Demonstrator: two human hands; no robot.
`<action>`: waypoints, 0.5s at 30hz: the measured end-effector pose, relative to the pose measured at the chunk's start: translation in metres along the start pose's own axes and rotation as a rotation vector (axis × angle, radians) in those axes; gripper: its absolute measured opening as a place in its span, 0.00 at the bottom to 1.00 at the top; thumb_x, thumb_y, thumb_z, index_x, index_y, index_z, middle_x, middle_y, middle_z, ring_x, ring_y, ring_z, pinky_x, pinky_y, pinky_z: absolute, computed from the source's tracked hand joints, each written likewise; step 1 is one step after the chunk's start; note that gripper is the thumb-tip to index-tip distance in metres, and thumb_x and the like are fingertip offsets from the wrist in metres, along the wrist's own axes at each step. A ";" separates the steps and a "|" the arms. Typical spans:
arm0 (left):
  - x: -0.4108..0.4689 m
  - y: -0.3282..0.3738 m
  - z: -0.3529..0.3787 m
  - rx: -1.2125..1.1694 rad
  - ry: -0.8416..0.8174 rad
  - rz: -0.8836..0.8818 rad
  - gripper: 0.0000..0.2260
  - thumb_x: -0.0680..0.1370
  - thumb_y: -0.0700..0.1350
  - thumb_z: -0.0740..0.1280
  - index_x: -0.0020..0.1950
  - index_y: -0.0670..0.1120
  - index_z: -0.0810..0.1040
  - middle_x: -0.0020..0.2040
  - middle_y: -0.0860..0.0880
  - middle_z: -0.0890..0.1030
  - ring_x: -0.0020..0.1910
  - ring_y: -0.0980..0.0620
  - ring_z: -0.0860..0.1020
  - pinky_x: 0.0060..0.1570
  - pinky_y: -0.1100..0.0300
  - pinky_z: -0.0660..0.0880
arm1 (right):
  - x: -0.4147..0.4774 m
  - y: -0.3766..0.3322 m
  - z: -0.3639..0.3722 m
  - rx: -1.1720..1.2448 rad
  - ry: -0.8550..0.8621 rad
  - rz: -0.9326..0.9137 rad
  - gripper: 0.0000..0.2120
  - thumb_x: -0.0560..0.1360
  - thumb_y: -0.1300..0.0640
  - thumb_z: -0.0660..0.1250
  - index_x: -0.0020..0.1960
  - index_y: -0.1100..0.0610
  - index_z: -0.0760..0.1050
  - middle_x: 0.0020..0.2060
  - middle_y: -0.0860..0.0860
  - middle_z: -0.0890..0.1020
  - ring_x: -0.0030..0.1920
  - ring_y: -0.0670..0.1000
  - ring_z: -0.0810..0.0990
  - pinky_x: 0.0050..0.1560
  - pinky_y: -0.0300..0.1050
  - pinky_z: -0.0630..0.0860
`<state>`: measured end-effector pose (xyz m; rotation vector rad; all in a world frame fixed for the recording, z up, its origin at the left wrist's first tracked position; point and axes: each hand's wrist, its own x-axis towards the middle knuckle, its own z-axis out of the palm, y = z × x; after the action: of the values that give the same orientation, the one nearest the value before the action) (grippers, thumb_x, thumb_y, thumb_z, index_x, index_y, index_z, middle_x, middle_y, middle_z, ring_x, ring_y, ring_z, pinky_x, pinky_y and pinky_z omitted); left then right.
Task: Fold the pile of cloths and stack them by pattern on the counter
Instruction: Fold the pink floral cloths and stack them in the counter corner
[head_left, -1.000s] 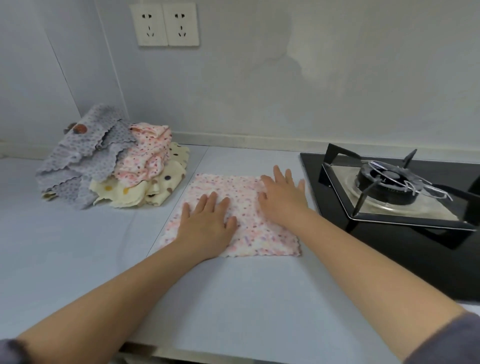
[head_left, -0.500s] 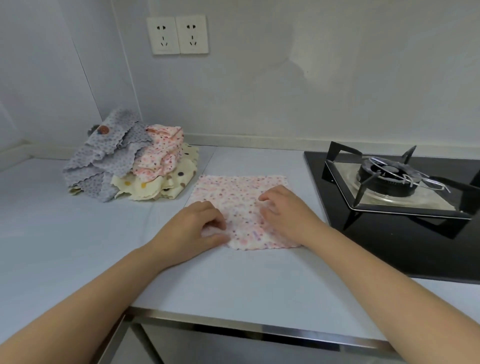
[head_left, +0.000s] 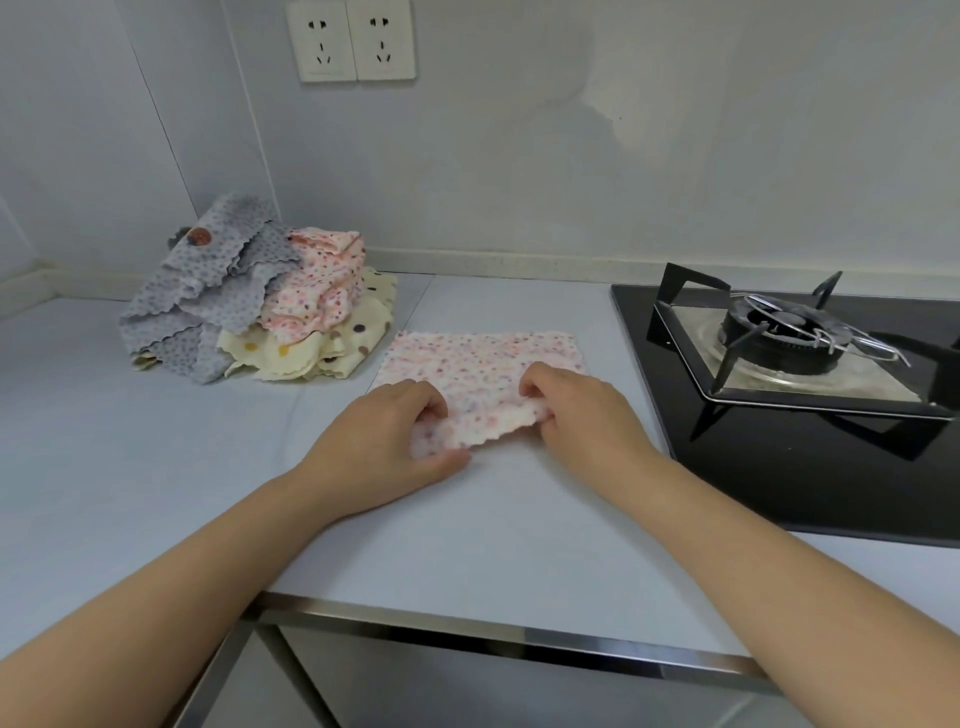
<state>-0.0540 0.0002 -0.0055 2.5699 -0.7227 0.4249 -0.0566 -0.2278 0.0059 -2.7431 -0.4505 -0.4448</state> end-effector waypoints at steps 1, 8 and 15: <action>-0.001 -0.001 0.001 0.062 0.030 0.036 0.12 0.72 0.55 0.68 0.51 0.50 0.75 0.44 0.57 0.77 0.44 0.57 0.75 0.42 0.62 0.71 | -0.001 0.003 0.000 0.075 0.045 0.025 0.14 0.73 0.68 0.59 0.55 0.54 0.73 0.47 0.48 0.79 0.45 0.53 0.75 0.46 0.49 0.73; -0.004 -0.011 -0.009 -0.158 0.214 -0.213 0.09 0.73 0.33 0.67 0.48 0.45 0.78 0.41 0.53 0.81 0.41 0.58 0.77 0.40 0.76 0.69 | 0.001 0.017 -0.004 0.545 0.185 0.261 0.10 0.75 0.66 0.62 0.46 0.55 0.79 0.40 0.44 0.81 0.41 0.43 0.77 0.38 0.27 0.68; -0.001 -0.022 -0.019 -0.537 0.382 -0.427 0.08 0.79 0.41 0.66 0.41 0.40 0.79 0.34 0.46 0.74 0.36 0.53 0.70 0.38 0.58 0.66 | 0.003 0.024 -0.021 0.652 0.276 0.344 0.08 0.74 0.62 0.64 0.41 0.54 0.80 0.36 0.41 0.80 0.38 0.40 0.75 0.37 0.31 0.69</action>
<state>-0.0458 0.0261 0.0032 1.9777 -0.1145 0.4807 -0.0511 -0.2565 0.0197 -2.0333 -0.0305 -0.4730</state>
